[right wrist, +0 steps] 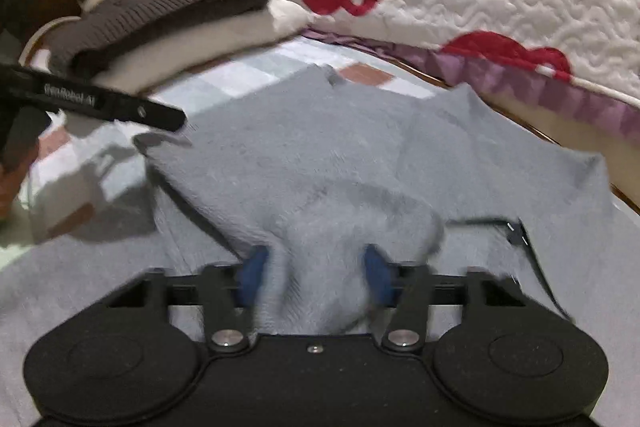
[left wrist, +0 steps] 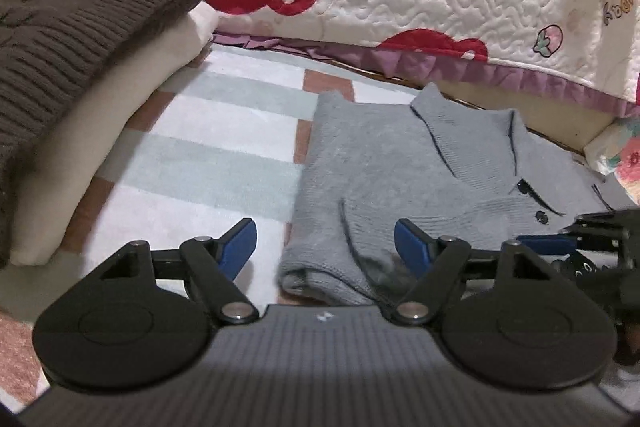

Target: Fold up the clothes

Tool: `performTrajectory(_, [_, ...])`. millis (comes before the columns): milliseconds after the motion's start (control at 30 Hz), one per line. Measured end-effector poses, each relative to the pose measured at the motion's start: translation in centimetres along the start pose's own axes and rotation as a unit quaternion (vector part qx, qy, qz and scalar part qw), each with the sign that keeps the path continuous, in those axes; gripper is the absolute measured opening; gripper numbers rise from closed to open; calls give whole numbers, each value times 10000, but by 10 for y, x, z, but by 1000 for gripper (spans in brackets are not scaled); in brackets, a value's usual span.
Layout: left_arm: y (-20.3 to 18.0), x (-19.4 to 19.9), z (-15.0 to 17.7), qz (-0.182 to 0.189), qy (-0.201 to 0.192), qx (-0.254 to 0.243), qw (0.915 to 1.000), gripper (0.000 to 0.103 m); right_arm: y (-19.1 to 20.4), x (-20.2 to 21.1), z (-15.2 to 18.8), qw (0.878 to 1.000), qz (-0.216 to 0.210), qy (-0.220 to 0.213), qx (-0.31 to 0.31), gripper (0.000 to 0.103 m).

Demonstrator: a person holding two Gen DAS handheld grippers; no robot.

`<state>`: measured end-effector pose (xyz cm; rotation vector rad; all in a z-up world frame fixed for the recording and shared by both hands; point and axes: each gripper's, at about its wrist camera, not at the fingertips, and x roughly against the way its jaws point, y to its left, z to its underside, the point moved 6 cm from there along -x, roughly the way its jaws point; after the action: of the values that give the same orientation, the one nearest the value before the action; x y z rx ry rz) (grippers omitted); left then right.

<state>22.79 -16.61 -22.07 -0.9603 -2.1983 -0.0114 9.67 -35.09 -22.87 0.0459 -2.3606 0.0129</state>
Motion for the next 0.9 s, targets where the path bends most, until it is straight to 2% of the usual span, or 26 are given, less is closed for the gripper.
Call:
performTrajectory(33, [-1,3,0,30,-43,-5,10000,75,-3,4,-10,9999,101,-70,28,1])
performTrajectory(67, [-2,6,-1,60,-87,-10,9999,75,-8,15,-22,9993,248,-289,26,0])
performTrajectory(100, [-3,9,-2,121,-127,19,9998,75,-14,34,-37,9967,446,-674,-11,0])
performTrajectory(200, [-7,16,-4,414,-164,195,9988,76,-40,97,-69,9776,1037,-1777,-433,0])
performTrajectory(233, [-9,16,-4,439,-122,206,9987,76,-52,113,-69,9706,1239,-1952,-666,1])
performTrajectory(267, [-10,15,-4,435,-80,214,9988,76,-61,121,-64,9693,1319,-1898,-835,1])
performTrajectory(300, [-11,13,-3,435,-41,219,9988,76,-63,118,-57,9742,1244,-1684,-843,1])
performTrajectory(367, [-14,8,1,478,133,212,9985,74,-55,104,-43,9845,1043,-1235,-674,9])
performTrajectory(400, [-15,5,4,508,239,205,9982,64,-47,95,-37,9888,903,-1044,-564,10])
performTrajectory(467, [-17,1,8,455,357,97,9983,61,-24,72,-26,9954,535,-737,-286,20])
performTrajectory(500, [-18,0,9,416,385,34,9984,59,-12,61,-20,9976,351,-582,-146,30])
performTrajectory(533, [-18,-1,10,414,392,34,9984,56,1,51,-15,9988,215,-438,62,38])
performTrajectory(567, [-16,-1,10,443,393,95,9982,54,14,44,-10,9988,137,-332,320,41])
performTrajectory(633, [-13,-1,10,491,400,213,9978,42,35,35,0,9976,-74,-204,656,51])
performTrajectory(667, [-11,-1,11,497,414,264,9976,40,44,30,4,9966,-173,-143,787,53])
performTrajectory(733, [-7,-2,13,503,443,365,9971,37,53,11,7,9942,-178,81,1053,66])
performTrajectory(800, [-4,-2,14,503,444,417,9969,37,55,-5,12,9908,-15,316,1316,64])
performTrajectory(833, [-5,-2,13,491,434,400,9970,37,53,-7,11,9912,55,258,1300,61])
performTrajectory(867, [-6,-1,13,478,420,370,9973,37,47,-7,8,9931,86,204,1153,49])
performTrajectory(900, [-7,1,12,462,400,326,9976,37,38,-6,4,9967,40,159,796,7])
